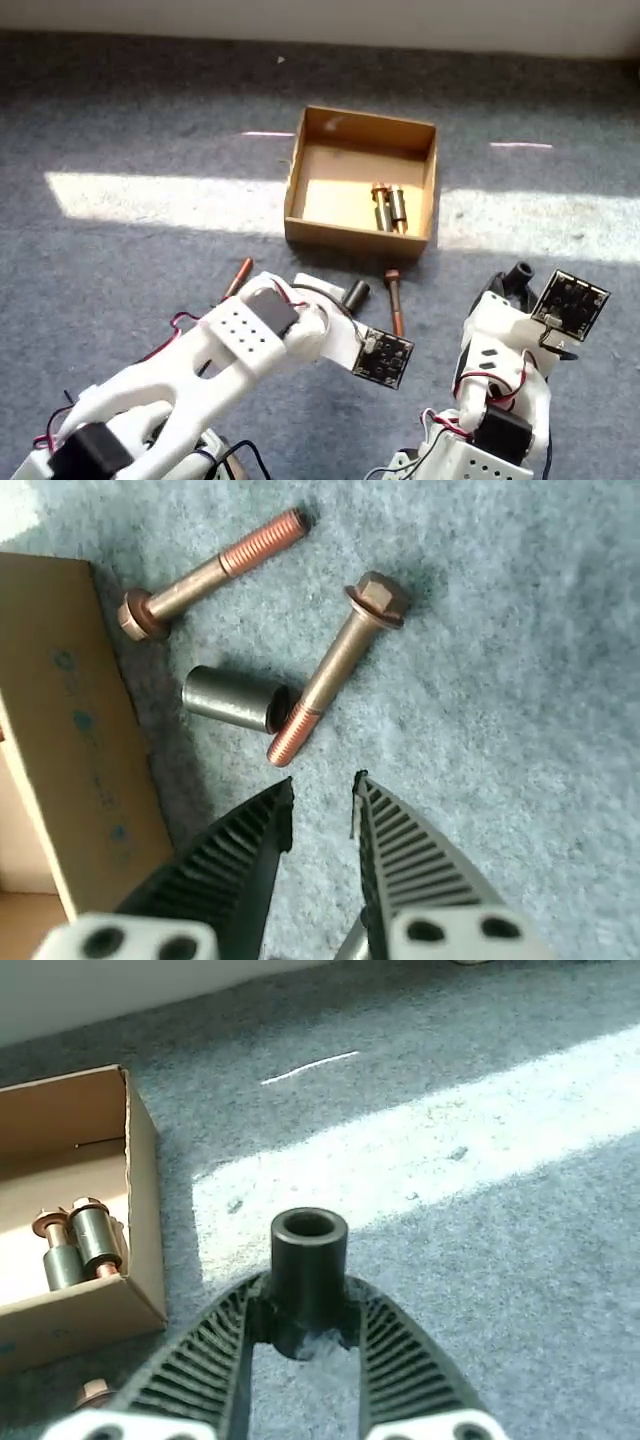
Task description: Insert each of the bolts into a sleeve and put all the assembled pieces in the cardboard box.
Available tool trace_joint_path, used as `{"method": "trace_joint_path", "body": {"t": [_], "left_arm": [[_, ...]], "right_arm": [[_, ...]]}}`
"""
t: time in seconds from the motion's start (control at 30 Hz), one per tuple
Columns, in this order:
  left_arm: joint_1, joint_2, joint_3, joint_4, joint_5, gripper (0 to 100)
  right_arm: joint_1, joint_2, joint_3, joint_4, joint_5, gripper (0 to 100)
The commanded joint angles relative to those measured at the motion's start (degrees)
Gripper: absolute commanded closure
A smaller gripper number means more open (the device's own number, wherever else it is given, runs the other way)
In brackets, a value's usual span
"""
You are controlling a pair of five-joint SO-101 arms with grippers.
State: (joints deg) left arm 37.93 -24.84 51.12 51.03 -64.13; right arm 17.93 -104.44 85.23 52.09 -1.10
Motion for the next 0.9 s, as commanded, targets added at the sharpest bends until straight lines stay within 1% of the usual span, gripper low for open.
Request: {"method": "trace_joint_path", "body": {"t": [0.0, 0.13, 0.27, 0.37, 0.53, 0.8, 0.87], "left_arm": [[2.33, 9.54, -8.48, -1.14, -0.7, 88], [2.95, 16.48, -12.7, -1.05, -0.79, 88], [2.95, 21.05, -16.92, -0.88, -0.79, 88], [4.18, 23.43, -19.03, -0.88, -0.79, 88], [6.9, 25.45, -19.3, -0.79, -0.79, 88], [9.1, 25.71, -18.95, 0.53, -0.79, 88], [9.89, 25.71, -18.86, 1.32, -2.64, 88]], "right_arm": [[0.31, -0.75, -1.01, -1.63, -0.09, 99.1], [0.4, -0.75, -1.01, -1.63, -0.09, 99.1], [0.57, -0.75, -1.01, -1.63, -0.09, 99.1], [0.57, -0.75, -1.01, -1.63, -0.09, 99.1], [0.66, -0.75, -1.01, -1.63, -0.09, 99.1], [0.66, -0.75, -1.01, -1.63, -0.09, 99.1], [0.66, -0.75, -1.01, -1.63, -0.09, 99.1]]}}
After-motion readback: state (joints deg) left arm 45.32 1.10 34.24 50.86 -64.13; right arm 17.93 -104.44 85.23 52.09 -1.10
